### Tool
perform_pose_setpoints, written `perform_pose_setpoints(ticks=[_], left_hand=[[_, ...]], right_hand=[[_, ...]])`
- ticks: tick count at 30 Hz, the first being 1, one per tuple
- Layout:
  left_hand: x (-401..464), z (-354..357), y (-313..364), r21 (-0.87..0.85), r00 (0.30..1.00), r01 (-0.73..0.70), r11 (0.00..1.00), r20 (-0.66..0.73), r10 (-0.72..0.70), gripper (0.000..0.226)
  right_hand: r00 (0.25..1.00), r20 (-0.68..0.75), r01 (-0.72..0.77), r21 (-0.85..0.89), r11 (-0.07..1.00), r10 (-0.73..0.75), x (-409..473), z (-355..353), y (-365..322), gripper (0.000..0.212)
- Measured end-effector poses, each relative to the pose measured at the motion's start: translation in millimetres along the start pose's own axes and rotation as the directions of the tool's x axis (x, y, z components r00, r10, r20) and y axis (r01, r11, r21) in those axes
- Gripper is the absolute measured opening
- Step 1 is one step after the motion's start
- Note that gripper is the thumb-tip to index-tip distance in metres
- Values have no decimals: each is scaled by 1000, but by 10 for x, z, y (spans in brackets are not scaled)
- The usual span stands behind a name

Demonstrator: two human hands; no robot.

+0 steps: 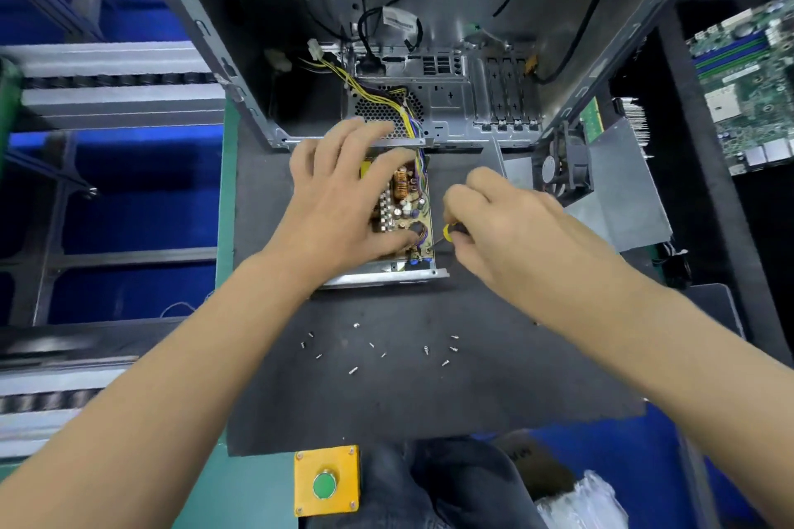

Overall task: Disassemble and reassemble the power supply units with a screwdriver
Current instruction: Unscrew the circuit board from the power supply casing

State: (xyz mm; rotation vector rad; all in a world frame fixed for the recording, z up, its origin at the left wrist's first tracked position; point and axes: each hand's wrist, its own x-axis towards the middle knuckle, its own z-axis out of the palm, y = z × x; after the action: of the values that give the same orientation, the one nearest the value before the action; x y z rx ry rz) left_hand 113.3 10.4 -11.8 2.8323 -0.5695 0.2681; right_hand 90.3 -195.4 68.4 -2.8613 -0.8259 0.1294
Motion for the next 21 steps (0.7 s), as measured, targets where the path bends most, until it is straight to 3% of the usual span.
perform_pose_setpoints(ticks=[3,7,12,17,21], left_hand=[[-19,59,-42,-3,994,91,996,59,-91,109],[-15,121,-46,-6,991,124,992,51,-124,110],[-20,162,-42,9,993,118,993,15,-118,109],[-11,142,-42,16,993,114,993,8,-114,109],[-14,139,-38,17,992,118,993,35,-119,109]], right_hand=[[995,66,77,-116,990,-70,106,-47,24,10],[975,200,150,-278,949,-95,210,-148,0,23],[933,359,73,-114,991,-28,329,-255,100,17],[898,434,224,-310,924,-72,421,-253,-31,30],[906,423,176,-309,935,-31,359,-294,-117,22]])
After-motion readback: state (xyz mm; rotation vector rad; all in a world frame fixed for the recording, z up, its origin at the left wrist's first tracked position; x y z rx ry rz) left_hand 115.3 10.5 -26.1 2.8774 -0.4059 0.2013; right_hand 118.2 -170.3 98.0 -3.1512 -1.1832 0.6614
